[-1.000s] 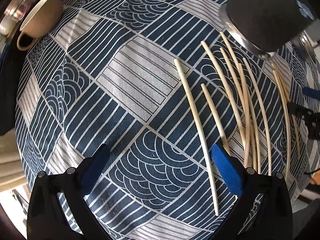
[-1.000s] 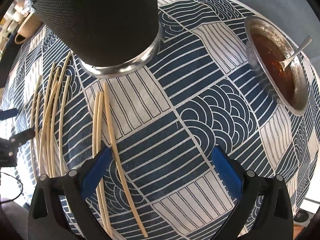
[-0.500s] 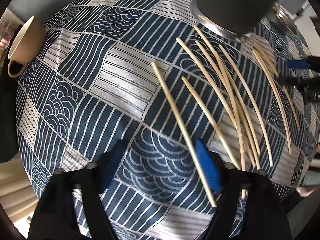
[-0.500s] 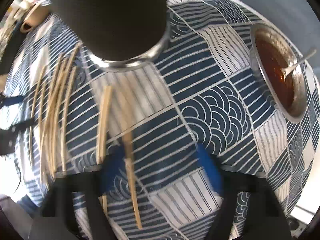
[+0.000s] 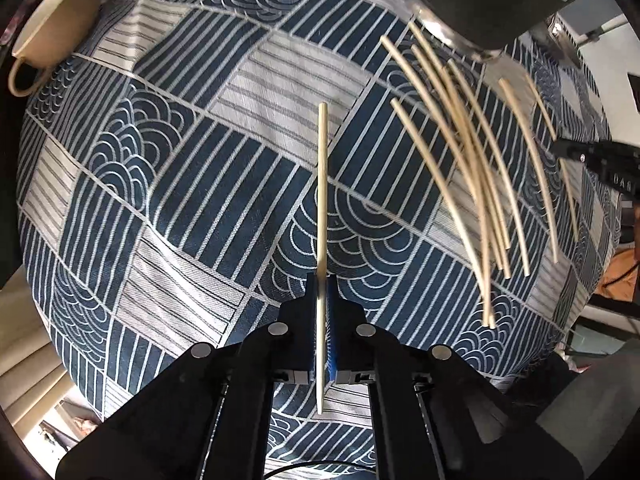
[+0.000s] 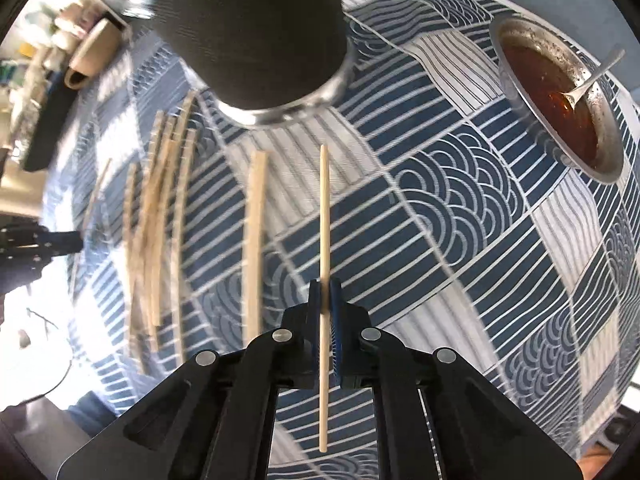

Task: Organize utensils
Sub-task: 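Lift the chopsticks with both tools and carry them above the black cup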

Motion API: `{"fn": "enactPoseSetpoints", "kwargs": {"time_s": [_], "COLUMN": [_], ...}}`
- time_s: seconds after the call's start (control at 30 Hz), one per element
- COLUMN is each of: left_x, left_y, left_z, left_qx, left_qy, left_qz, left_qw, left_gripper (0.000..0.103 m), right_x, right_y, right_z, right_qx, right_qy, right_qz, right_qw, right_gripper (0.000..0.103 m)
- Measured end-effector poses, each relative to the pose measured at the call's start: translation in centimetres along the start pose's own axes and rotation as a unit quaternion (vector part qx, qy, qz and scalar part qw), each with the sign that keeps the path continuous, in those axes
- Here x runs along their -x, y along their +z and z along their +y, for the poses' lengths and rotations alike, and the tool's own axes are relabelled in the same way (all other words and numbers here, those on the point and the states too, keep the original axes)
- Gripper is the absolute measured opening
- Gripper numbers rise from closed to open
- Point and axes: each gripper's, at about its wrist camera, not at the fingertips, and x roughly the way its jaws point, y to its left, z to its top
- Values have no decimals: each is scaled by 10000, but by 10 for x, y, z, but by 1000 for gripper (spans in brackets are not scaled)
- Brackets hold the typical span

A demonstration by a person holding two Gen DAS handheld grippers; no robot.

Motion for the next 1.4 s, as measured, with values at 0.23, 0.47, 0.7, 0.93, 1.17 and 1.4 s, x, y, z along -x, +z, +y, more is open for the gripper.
{"fn": "enactPoseSetpoints", "kwargs": {"time_s": [0.23, 0.47, 0.7, 0.93, 1.17, 1.4], "left_x": [40, 75, 118, 157, 199, 232], "left_y": [-6, 1, -17, 1, 35, 82], "left_z": [-8, -16, -25, -34, -47, -70], "left_qx": [-94, -206, -105, -157, -355, -732], "left_qy": [-68, -166, -669, -660, -660, -597], "left_qz": [-280, -754, -1395, -1759, -2212, -2606], "left_qw": [9995, 9968, 9879, 9821, 9724, 9608], "left_gripper": [5, 5, 5, 5, 5, 5], "right_x": [47, 97, 149, 186, 208, 224], "right_y": [-15, -11, -3, 10, 36, 60], "right_z": [15, 19, 19, 23, 20, 15], "right_qx": [48, -71, -70, 84, 129, 56], "right_qy": [418, 691, 965, 577, 432, 880], "right_qz": [-549, -1284, -2075, -2951, -3242, -3894], "right_qw": [9976, 9893, 9734, 9537, 9449, 9168], "right_gripper": [5, 5, 5, 5, 5, 5]}}
